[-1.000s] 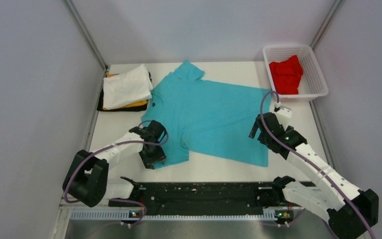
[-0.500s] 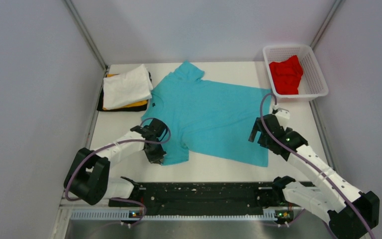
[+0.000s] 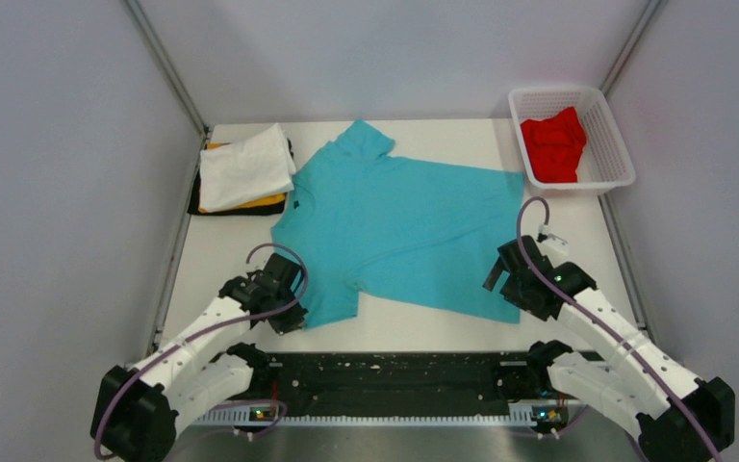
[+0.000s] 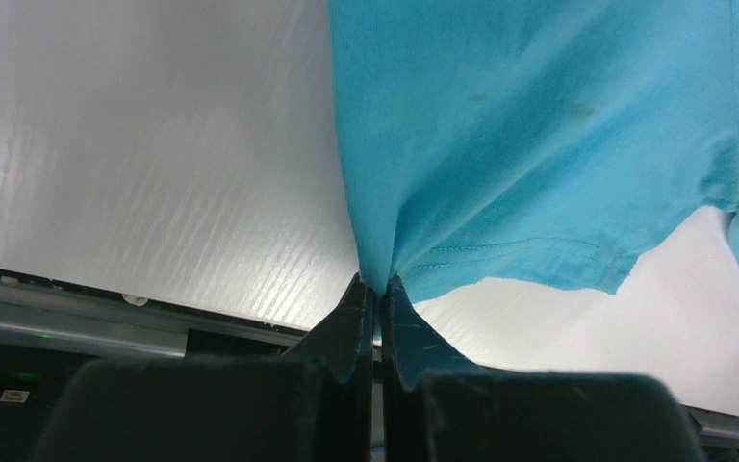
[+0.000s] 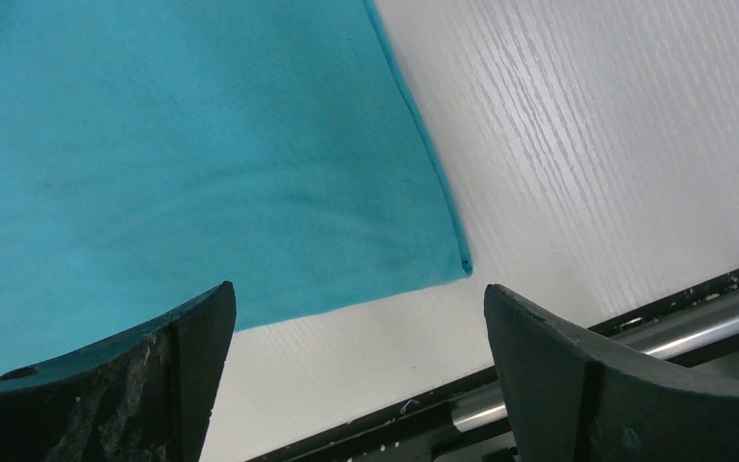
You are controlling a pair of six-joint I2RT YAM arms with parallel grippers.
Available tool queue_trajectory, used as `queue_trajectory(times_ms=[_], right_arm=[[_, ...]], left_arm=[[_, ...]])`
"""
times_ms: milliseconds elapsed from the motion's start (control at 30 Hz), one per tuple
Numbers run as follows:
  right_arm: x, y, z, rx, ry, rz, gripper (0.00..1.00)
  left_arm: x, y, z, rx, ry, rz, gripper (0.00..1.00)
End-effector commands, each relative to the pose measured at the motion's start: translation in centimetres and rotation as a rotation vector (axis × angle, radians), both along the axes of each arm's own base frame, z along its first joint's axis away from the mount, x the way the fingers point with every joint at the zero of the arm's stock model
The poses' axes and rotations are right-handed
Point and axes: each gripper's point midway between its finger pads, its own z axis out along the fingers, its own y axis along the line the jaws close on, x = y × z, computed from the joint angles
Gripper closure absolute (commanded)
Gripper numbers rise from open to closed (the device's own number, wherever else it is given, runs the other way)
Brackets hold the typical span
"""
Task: Fold and stack the t-shirts
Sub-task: Grab the side of the flattened tshirt closest away from the robot with both arms
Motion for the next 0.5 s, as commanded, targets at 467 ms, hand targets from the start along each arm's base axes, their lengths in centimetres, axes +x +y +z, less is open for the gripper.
queue_trajectory(times_ms=[467], right_arm=[[-3.7, -0.5, -5.5, 0.145, 0.070, -0.303, 0.17]], left_arm=[[-0.8, -0.7, 1.4, -0.037, 0.003, 0.020, 1.00]])
